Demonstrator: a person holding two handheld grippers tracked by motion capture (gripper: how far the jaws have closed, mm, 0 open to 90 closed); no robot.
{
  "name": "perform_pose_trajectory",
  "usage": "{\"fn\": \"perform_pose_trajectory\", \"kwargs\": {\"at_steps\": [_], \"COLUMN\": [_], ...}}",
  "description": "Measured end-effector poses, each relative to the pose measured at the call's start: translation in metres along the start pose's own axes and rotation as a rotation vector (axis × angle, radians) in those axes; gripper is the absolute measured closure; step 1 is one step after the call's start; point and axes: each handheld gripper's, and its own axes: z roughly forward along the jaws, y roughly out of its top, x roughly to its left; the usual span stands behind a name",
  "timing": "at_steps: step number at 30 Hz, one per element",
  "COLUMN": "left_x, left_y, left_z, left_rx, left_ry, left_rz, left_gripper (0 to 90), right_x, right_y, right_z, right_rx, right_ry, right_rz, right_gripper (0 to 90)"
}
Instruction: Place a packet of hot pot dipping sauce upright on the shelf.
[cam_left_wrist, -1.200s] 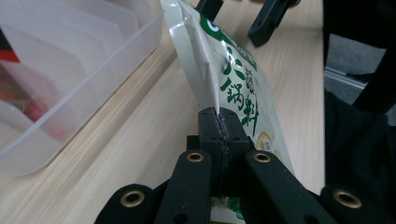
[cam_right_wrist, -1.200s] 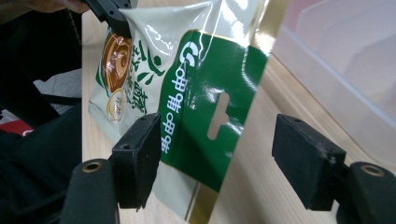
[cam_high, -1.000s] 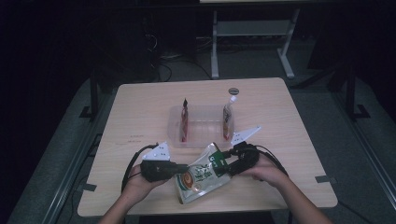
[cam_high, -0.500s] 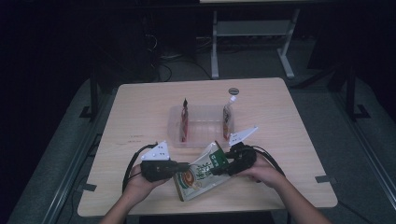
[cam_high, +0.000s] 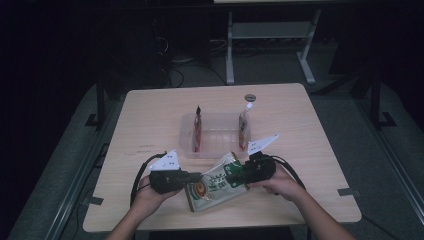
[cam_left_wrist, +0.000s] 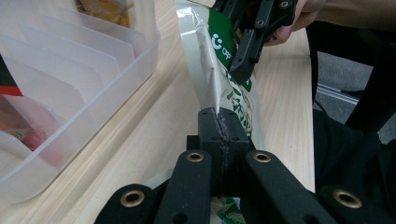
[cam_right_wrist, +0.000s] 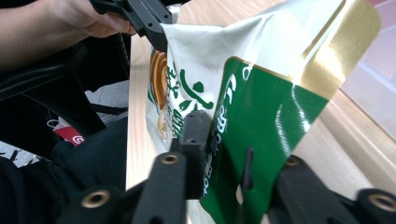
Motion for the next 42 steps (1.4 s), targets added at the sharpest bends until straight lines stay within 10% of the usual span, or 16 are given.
{"fn": "perform_pose_trajectory", "kwargs": {"at_steps": [14, 24, 42], "left_x": [0.002, 0.004, 0.005], "left_y": [-0.002, -0.001, 0.001], "left_z": [0.001, -0.007, -0.013], "left_rx": [0.001, -0.020, -0.028], "left_ry": [-0.003, 0.074, 0.096], "left_rz": [0.000, 0.023, 0.011], "left_gripper": [89.6, 78.8, 82.3], "right_x": [0.000, 0.004, 0.017], "right_y": [0.002, 0.005, 0.021], "right_z": [0.001, -0.003, -0.020], "right_rx": [0.014, 0.008, -0.127], "right_ry": [0.027, 0.032, 0.069], "right_rz": [-0.023, -0.049, -0.068], "right_gripper": [90.0, 90.0, 90.0]}}
